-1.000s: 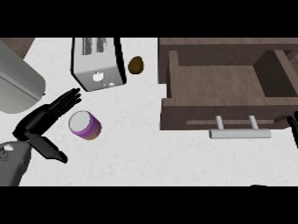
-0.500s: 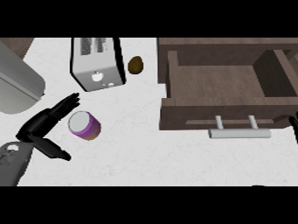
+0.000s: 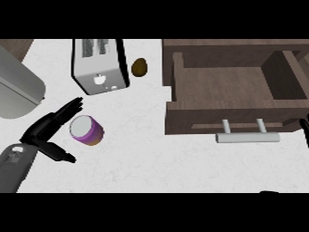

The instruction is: Pick up the can, place it into the drawer and close the drawer

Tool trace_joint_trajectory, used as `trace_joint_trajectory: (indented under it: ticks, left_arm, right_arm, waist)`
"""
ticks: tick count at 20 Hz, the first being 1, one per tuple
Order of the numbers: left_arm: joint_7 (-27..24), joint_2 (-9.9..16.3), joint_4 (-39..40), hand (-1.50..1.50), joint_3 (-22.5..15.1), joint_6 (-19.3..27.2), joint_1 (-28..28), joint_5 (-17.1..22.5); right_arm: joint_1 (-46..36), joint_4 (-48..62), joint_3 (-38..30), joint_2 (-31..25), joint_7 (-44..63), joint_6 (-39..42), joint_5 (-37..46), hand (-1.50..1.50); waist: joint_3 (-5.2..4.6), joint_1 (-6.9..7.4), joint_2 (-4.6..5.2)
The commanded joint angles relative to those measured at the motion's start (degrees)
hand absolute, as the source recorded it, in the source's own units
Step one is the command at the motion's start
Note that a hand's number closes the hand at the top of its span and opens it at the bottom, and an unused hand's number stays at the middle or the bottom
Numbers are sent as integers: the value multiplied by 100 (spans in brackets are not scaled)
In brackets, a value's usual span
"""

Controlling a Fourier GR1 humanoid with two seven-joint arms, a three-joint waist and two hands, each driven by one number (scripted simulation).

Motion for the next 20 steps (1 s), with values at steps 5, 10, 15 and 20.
trace_joint_trajectory:
  ticks: [5,10,15,20]
  left_arm:
    - [-746,-86,738,-150,-68,-420,-370,-68]
    - [-943,-70,971,-150,-159,-381,-386,-157]
    - [-986,-413,1300,-150,-161,130,-673,-233]
    - [-917,-518,1305,-150,-226,-68,-781,-227]
  right_arm:
    - [73,-146,-284,-161,-4,183,-323,-150]
    - [98,-273,-257,-151,258,221,-455,-150]
    - [-41,-187,-125,-29,206,45,-146,-150]
    - [-91,-378,-167,-120,495,47,-182,-150]
  waist:
    - [-1,-41,5]
    - [0,-15,1]
    - [-3,-38,18]
    - [-1,-9,8]
